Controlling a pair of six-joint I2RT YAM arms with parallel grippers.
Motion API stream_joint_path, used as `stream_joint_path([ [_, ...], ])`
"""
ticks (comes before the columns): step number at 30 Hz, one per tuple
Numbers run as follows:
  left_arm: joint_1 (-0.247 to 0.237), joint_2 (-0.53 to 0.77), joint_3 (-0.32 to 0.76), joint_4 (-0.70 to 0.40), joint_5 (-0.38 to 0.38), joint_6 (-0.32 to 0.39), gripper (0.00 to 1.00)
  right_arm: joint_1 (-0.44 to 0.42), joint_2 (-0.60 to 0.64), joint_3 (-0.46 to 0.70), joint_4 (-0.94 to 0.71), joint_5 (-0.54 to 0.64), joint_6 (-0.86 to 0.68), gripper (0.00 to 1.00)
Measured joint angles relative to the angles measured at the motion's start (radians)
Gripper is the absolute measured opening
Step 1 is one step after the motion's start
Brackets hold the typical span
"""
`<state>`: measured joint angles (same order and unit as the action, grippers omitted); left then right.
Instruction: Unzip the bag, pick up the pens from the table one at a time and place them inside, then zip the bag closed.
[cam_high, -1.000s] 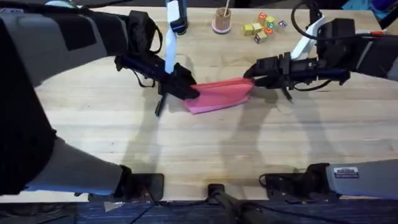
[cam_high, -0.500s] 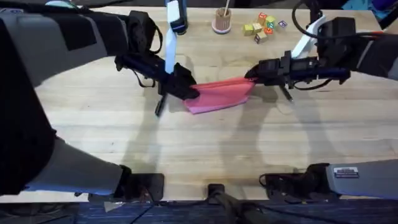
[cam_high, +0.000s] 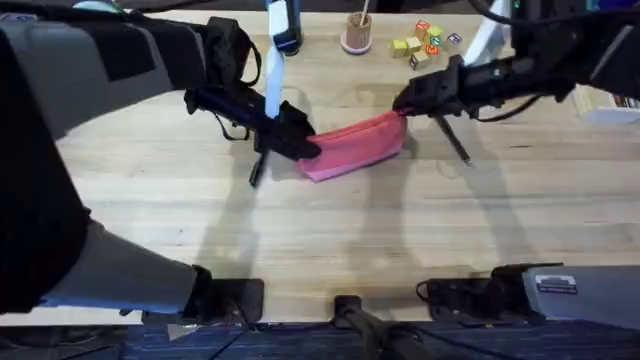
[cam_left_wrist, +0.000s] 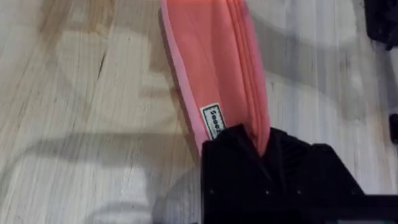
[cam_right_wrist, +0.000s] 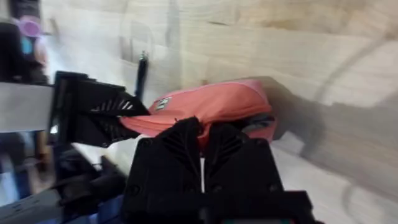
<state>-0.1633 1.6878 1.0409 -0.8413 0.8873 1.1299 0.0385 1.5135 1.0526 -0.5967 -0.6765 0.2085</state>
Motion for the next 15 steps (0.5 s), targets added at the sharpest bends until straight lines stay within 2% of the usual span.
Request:
stream_joint_path([
  [5, 0.004, 0.000, 0.000, -0.005, -0.013, 0.000, 0.042, 0.101, 0.000, 0.032, 0.003, 0.156, 0.000, 0.031],
  [6, 0.005, 0.000, 0.000, -0.005, -0.018, 0.000, 0.042, 0.163, 0.000, 0.052, -0.018, 0.255, 0.000, 0.031],
  [7, 0.005, 0.000, 0.000, -0.005, -0.019, 0.000, 0.042, 0.183, 0.000, 0.062, -0.027, 0.287, 0.000, 0.031],
  [15, 0.005, 0.000, 0.000, -0.007, -0.024, 0.000, 0.042, 0.313, 0.000, 0.093, -0.032, 0.471, 0.045, 0.031],
])
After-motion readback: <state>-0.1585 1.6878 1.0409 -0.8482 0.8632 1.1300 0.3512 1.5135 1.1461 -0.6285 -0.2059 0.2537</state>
